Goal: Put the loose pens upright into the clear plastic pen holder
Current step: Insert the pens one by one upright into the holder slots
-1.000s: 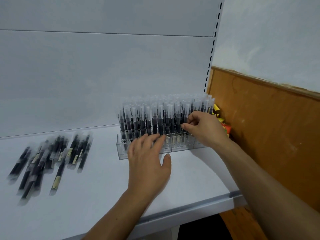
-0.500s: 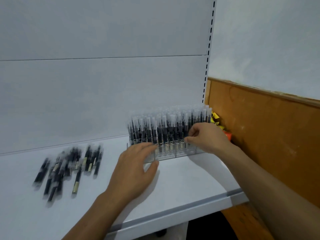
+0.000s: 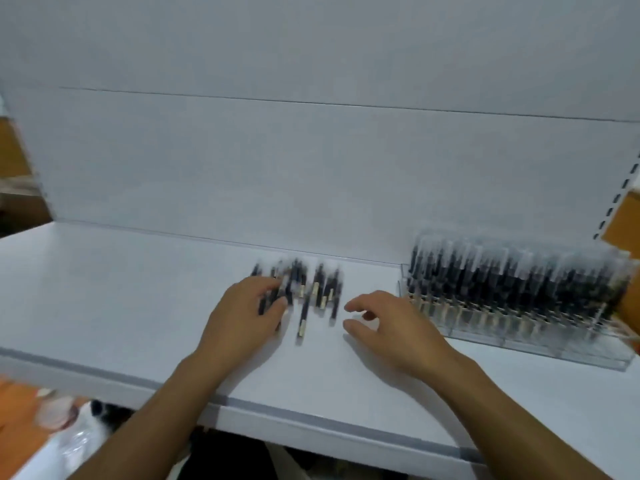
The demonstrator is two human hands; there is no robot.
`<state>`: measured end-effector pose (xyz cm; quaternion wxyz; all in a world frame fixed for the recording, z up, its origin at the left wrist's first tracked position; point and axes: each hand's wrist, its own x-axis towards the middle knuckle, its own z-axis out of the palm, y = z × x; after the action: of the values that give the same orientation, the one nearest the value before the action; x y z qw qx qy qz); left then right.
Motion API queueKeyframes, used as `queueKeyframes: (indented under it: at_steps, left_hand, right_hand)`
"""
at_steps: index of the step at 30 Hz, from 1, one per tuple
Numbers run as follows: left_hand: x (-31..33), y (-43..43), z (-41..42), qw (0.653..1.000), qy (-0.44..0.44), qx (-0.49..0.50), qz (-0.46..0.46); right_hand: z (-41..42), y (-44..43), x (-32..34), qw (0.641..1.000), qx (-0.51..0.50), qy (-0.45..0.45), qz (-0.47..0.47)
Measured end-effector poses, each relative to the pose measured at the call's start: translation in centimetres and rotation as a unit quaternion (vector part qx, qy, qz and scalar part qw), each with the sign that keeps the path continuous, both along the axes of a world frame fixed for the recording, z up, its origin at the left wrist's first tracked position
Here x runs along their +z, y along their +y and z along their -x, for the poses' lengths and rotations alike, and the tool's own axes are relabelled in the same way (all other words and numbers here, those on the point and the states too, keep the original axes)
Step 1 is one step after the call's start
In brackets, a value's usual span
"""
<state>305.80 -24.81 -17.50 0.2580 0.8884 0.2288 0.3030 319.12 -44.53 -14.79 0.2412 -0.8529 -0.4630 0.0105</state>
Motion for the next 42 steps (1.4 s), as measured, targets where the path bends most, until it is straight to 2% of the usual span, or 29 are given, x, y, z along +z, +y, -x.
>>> queueKeyframes:
  at_steps: [6, 9, 15, 23, 28, 32, 36, 42]
  left_hand:
    - [-0.8, 2.5, 0.0, 0.999, 0.022, 0.032, 0.033]
    - [-0.2, 3.7, -0.6, 0.997, 0.040, 0.048, 0.048]
    - [0.9, 6.7, -1.8, 0.981, 0.115, 0.109, 0.110]
    - [3.6, 9.7, -5.8, 0.946, 0.294, 0.102, 0.093]
    - [5.1, 10.6, -7.3, 0.922, 0.338, 0.092, 0.163]
    - [6.0, 10.4, -7.8, 0.909, 0.368, 0.090, 0.173]
    - [5.7, 10.3, -7.9, 0.911, 0.356, 0.087, 0.189]
    - [4.6, 10.4, -6.6, 0.914, 0.265, 0.071, 0.298]
  right_hand:
    - [-1.5, 5.3, -0.6, 0.997, -0.072, -0.023, 0.013]
    - [-2.0, 6.5, -1.1, 0.997, -0.067, -0.021, 0.045]
    - [-1.8, 6.6, -2.4, 0.998, -0.060, -0.016, 0.017]
    - [-2.0, 6.1, -2.2, 0.990, -0.062, 0.091, -0.087]
    - [-1.6, 6.3, -2.2, 0.978, -0.044, 0.154, -0.137]
    - [-1.6, 6.5, -2.5, 0.971, -0.024, 0.191, -0.143]
    - [-1.7, 6.6, -2.8, 0.965, -0.013, 0.217, -0.146]
    - [-2.0, 6.6, -3.0, 0.956, -0.004, 0.246, -0.162]
